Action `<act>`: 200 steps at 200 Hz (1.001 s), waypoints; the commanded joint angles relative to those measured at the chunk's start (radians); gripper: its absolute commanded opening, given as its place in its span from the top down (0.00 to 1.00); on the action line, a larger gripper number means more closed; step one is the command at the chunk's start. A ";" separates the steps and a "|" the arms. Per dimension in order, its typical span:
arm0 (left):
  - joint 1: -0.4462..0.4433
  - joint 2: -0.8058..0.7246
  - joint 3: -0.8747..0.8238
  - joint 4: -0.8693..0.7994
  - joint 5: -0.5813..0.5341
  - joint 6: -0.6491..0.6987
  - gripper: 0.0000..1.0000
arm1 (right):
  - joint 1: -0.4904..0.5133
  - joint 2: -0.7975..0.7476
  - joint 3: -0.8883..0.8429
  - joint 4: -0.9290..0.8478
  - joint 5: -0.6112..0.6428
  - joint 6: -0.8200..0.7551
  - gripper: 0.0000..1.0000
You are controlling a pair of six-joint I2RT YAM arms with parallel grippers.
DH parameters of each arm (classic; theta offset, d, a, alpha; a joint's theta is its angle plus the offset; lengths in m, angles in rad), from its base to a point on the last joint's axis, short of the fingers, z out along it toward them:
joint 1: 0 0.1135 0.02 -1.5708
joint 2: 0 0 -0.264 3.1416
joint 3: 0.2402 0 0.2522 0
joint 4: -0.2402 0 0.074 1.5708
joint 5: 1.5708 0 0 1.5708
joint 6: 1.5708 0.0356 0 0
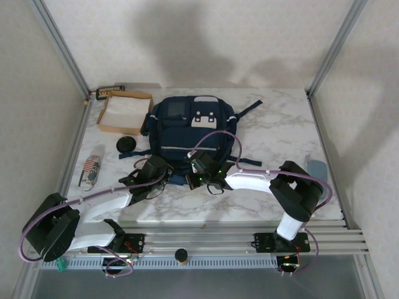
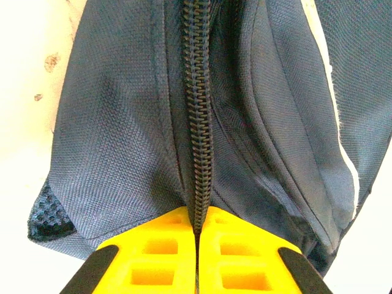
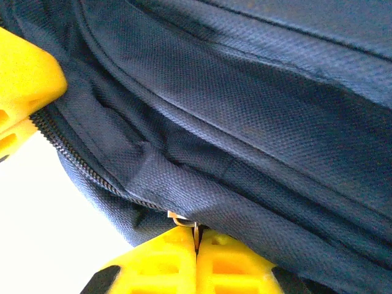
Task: Pack the student bag
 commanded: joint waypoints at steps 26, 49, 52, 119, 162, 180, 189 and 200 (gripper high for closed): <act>0.037 -0.061 0.019 -0.098 -0.118 0.051 1.00 | -0.015 -0.120 -0.013 -0.175 0.130 -0.004 1.00; 0.096 -0.100 0.010 -0.129 -0.112 0.085 1.00 | -0.040 -0.186 -0.038 -0.242 0.147 0.008 1.00; 0.103 -0.107 0.007 -0.129 -0.111 0.093 1.00 | -0.046 -0.195 -0.042 -0.252 0.151 0.010 1.00; 0.323 -0.156 0.066 -0.198 0.011 0.300 1.00 | -0.221 -0.336 -0.109 -0.335 0.159 -0.052 1.00; 0.243 -0.229 0.060 -0.177 0.107 0.220 0.51 | -0.190 -0.297 -0.092 -0.235 0.031 -0.061 1.00; 0.143 -0.262 0.038 -0.165 0.071 0.132 0.43 | -0.189 -0.299 -0.098 -0.204 0.007 -0.068 1.00; 0.085 -0.256 0.028 -0.133 0.058 0.069 0.42 | -0.189 -0.299 -0.106 -0.187 -0.007 -0.072 1.00; 0.025 -0.229 0.019 -0.074 0.058 -0.003 0.41 | -0.189 -0.294 -0.113 -0.175 -0.017 -0.071 1.00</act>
